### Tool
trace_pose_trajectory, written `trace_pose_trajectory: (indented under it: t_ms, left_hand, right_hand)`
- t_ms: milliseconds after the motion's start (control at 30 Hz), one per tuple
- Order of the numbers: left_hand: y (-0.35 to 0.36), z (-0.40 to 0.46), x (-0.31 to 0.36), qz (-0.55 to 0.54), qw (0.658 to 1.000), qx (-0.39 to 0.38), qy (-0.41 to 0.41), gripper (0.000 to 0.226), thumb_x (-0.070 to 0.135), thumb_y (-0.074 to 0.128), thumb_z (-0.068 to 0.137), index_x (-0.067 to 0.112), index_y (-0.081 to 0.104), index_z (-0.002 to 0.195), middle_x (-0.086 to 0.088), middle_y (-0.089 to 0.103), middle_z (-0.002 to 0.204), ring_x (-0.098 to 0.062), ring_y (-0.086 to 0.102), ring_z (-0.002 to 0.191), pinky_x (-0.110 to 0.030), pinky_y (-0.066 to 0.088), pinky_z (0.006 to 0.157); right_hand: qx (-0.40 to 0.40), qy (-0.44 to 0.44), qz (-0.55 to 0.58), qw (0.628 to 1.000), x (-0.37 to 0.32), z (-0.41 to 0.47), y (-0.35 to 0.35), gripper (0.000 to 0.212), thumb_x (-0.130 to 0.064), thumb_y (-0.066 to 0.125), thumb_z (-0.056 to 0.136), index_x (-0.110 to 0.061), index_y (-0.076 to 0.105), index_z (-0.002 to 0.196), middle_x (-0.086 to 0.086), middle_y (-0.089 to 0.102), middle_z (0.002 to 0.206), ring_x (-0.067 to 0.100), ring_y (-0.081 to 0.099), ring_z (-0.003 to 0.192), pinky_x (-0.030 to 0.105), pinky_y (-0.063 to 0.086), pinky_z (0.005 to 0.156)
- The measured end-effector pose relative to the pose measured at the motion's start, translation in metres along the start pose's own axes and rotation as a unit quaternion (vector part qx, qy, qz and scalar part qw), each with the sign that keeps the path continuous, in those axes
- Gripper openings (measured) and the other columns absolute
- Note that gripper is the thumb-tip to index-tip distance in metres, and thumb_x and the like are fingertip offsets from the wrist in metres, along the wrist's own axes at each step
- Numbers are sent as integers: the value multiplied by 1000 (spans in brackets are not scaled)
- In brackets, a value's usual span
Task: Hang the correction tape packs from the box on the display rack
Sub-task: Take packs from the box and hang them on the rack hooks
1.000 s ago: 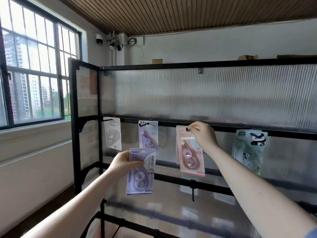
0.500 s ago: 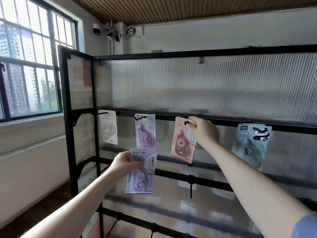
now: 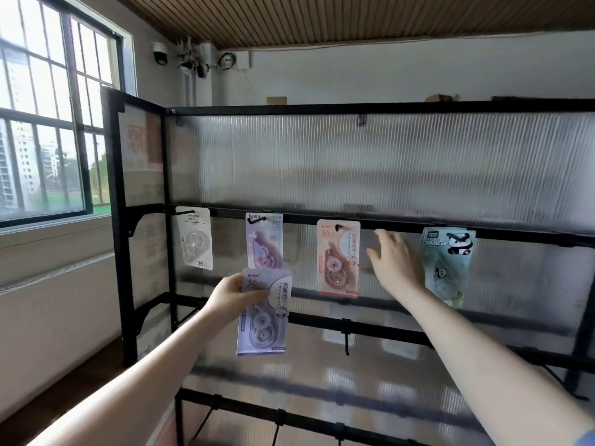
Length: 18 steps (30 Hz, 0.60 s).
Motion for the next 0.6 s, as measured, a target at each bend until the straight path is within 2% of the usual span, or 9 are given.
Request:
trace_pose_trajectory:
  t_ms: [233, 367, 500, 600]
  left_hand:
    - [8, -15, 10, -3, 999, -39, 20, 11, 9, 72, 83, 13, 65, 91, 0, 72, 83, -8, 68, 67, -19, 52, 60]
    - [16, -26, 10, -4, 998, -62, 26, 11, 12, 73, 82, 13, 67, 91, -6, 73, 91, -23, 71, 82, -37, 57, 77]
    - [30, -38, 7, -12, 996, -90, 23, 10, 11, 73, 82, 14, 66, 89, -6, 74, 91, -24, 71, 83, -38, 57, 79]
    - [40, -44, 7, -8, 995, -94, 24, 10, 12, 73, 82, 15, 67, 88, -6, 74, 90, -25, 70, 84, -38, 56, 80]
  right_hand:
    - [-23, 27, -67, 997, 22, -56, -11, 38, -29, 47, 97, -13, 48, 131, 10, 55, 126, 27, 54, 110, 34, 49, 80]
    - [-29, 48, -118, 991, 41, -86, -20, 34, -29, 47, 97, -14, 52, 126, 9, 58, 122, 26, 54, 109, 33, 44, 87]
    - [-45, 80, -172, 981, 68, -115, -30, 39, -33, 46, 97, -14, 49, 131, 10, 56, 127, 26, 53, 114, 34, 39, 97]
    - [-61, 113, -199, 972, 93, -132, -38, 38, -34, 46, 97, -14, 50, 129, 11, 55, 124, 28, 50, 115, 35, 38, 95]
Point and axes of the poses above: each hand's wrist, its own z-axis towards the middle knuckle, its own y-axis out of the palm, x = y × z, the point moved 7 cm from there along z, towards the middle knuckle
